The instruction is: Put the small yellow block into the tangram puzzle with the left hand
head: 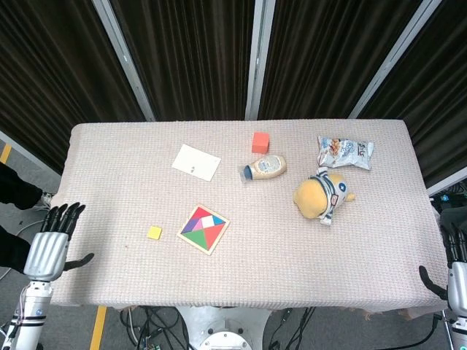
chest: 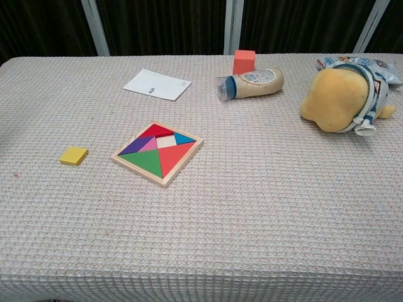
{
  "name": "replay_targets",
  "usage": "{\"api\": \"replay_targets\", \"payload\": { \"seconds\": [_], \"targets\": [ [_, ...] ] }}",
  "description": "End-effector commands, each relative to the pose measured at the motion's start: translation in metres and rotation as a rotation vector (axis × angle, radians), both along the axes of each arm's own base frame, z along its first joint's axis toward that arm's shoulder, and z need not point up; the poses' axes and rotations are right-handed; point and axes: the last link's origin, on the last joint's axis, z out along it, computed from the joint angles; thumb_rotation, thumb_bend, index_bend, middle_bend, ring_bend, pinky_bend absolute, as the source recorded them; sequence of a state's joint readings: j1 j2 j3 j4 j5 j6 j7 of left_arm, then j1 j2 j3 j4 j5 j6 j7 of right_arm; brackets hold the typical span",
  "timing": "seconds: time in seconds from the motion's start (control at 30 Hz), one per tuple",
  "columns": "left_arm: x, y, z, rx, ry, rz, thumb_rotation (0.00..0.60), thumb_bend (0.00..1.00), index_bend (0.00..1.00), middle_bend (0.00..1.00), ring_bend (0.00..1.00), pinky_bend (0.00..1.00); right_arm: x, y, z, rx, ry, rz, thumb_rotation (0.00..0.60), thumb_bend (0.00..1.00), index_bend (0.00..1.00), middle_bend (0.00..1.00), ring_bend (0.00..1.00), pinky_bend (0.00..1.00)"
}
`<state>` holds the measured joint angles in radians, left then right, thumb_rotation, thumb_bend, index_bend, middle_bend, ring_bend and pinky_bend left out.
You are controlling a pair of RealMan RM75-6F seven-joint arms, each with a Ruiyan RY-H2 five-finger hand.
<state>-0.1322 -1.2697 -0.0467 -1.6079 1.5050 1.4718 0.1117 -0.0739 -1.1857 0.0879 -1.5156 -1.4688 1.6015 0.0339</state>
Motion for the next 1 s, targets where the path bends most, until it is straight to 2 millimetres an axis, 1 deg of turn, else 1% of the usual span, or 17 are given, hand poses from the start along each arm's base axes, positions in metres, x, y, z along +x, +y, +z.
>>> {"api": "replay_targets", "payload": {
  "seconds": [0.03,0.3,0.5,0.7,0.87,1.0],
  "targets": [
    [-0.001,-0.001,0.000,0.000,-0.002,0.006,0.600,0.01,0.07,0.07,0.00,0.00,0.001,0.000,-0.001,0.008,0.002,-0.001,0.600,0.20,0.00,0.00,0.00,0.00],
    [-0.001,0.000,-0.003,-0.001,0.010,-0.011,0.600,0.01,0.07,0.07,0.00,0.00,0.000,0.000,0.001,-0.004,-0.002,-0.006,0.600,0.20,0.00,0.00,0.00,0.00],
    [0.000,-0.001,-0.008,-0.019,0.010,-0.031,0.600,0.02,0.07,0.07,0.00,0.00,-0.002,-0.001,0.001,-0.003,-0.004,-0.009,0.600,0.20,0.00,0.00,0.00,0.00],
    [0.000,0.001,-0.017,-0.060,0.000,-0.042,0.600,0.03,0.06,0.07,0.00,0.00,-0.001,-0.002,0.002,-0.002,-0.006,-0.006,0.600,0.21,0.00,0.00,0.00,0.00],
    [-0.001,0.006,-0.030,-0.098,0.001,-0.058,0.600,0.04,0.06,0.09,0.00,0.00,-0.002,-0.003,0.002,-0.002,-0.014,-0.009,0.600,0.21,0.00,0.00,0.00,0.00],
    [0.002,0.013,-0.038,-0.127,-0.011,-0.090,0.600,0.10,0.06,0.09,0.00,0.00,-0.001,-0.004,0.004,-0.006,-0.009,-0.005,0.600,0.21,0.00,0.00,0.00,0.00]
  ]
}}
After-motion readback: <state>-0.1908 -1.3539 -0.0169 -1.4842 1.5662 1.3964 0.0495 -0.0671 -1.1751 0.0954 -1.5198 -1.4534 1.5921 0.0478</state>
